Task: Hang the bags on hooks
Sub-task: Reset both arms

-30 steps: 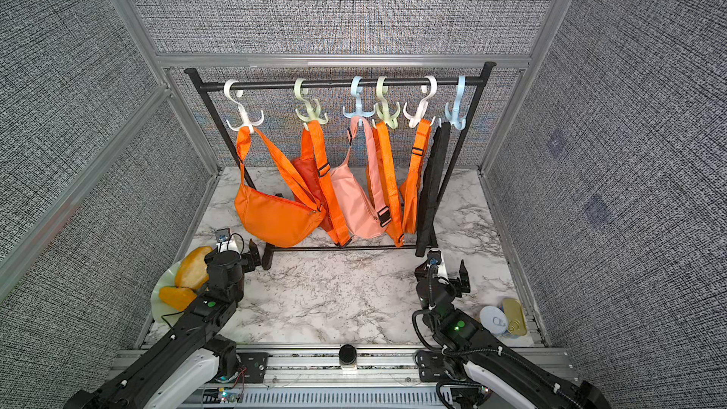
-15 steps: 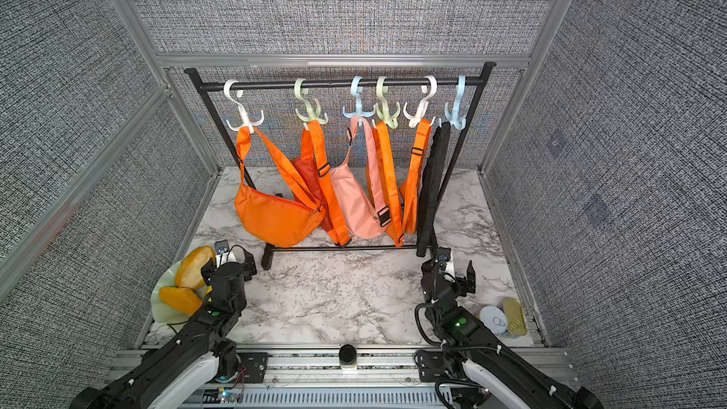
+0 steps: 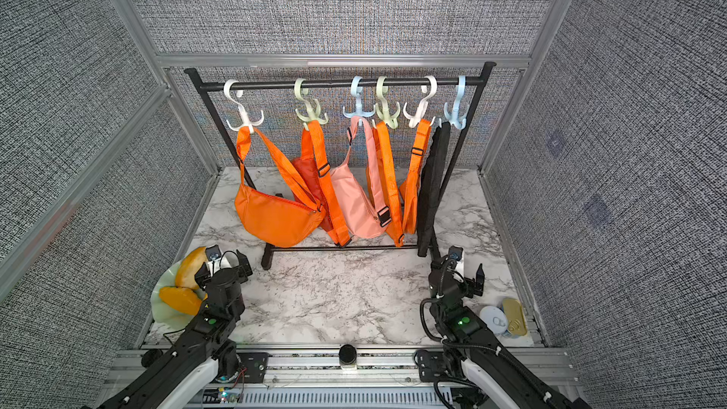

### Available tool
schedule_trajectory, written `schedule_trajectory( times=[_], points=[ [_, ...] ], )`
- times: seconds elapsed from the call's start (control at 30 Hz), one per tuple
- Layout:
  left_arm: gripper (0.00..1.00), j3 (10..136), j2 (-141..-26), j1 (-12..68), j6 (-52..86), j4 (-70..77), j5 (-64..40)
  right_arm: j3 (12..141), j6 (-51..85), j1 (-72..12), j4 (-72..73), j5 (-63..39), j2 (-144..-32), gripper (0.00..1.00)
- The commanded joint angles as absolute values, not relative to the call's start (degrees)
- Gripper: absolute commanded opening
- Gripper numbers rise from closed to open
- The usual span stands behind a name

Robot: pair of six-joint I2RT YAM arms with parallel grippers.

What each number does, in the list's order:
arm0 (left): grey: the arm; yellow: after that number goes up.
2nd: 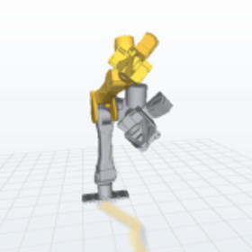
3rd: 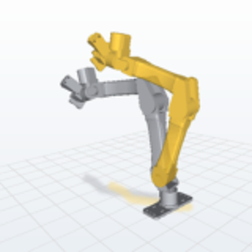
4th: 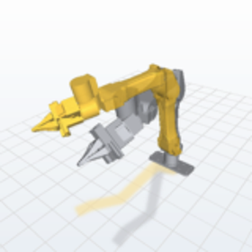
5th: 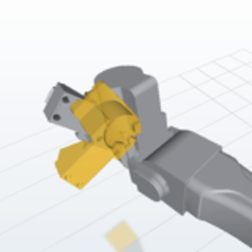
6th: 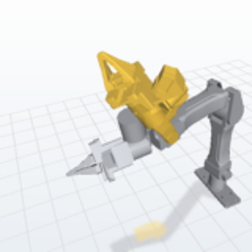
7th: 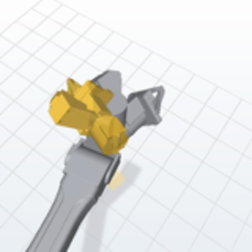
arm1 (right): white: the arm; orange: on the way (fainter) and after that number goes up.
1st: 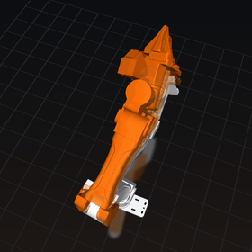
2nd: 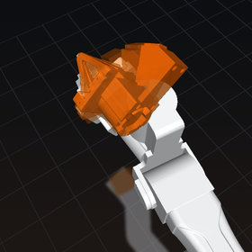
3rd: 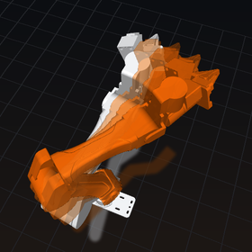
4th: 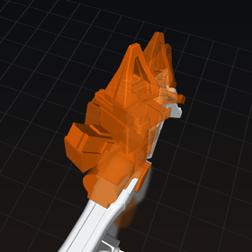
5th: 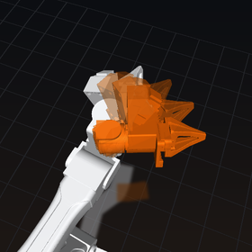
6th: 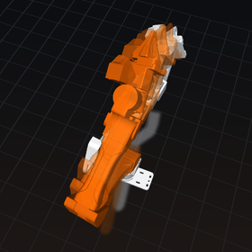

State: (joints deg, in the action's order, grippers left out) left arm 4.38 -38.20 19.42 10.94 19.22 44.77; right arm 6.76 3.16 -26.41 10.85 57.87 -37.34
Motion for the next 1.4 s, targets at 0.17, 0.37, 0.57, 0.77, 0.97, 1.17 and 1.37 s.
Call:
schedule_trajectory(
  times=[0.17, 0.37, 0.57, 0.77, 0.97, 1.17, 1.37],
  points=[
    [0.93, 2.8, -41.8, 19.4, 9.0, 31.0, 46.6, 6.4, 0.2, -23.5, 29.1, 56.1, -48.3, 0.99],
    [0.93, 1.6, -43.9, 19.4, 7.6, 37.9, 46.5, 7.3, -0.7, -20.8, 35.9, 54.9, -54.7, 0.99],
    [0.99, -0.7, -44.7, 19.4, 6.9, 45.4, 47.8, 6.5, 0.9, -15.6, 40.2, 50.6, -55.7, 0.99],
    [0.99, -3.3, -44.7, 19.3, 6.8, 50.2, 48.5, 4.2, 0.7, -14.3, 46.0, 49.9, -55.3, 0.99],
    [0.99, -2.5, -50.9, 19.2, 6.3, 55.5, 50.1, 4.8, 0.9, -12.0, 53.1, 48.5, -61.1, 0.99],
    [0.99, 2.1, -60.7, 19.2, 6.8, 60.2, 52.7, 2.9, -2.3, -11.8, 69.0, 47.4, -69.4, 0.99],
    [0.99, 3.5, -70.1, 18.7, 3.3, 71.6, 54.1, 2.0, -4.7, -11.7, 82.2, 46.7, -77.6, 0.99]
  ],
)
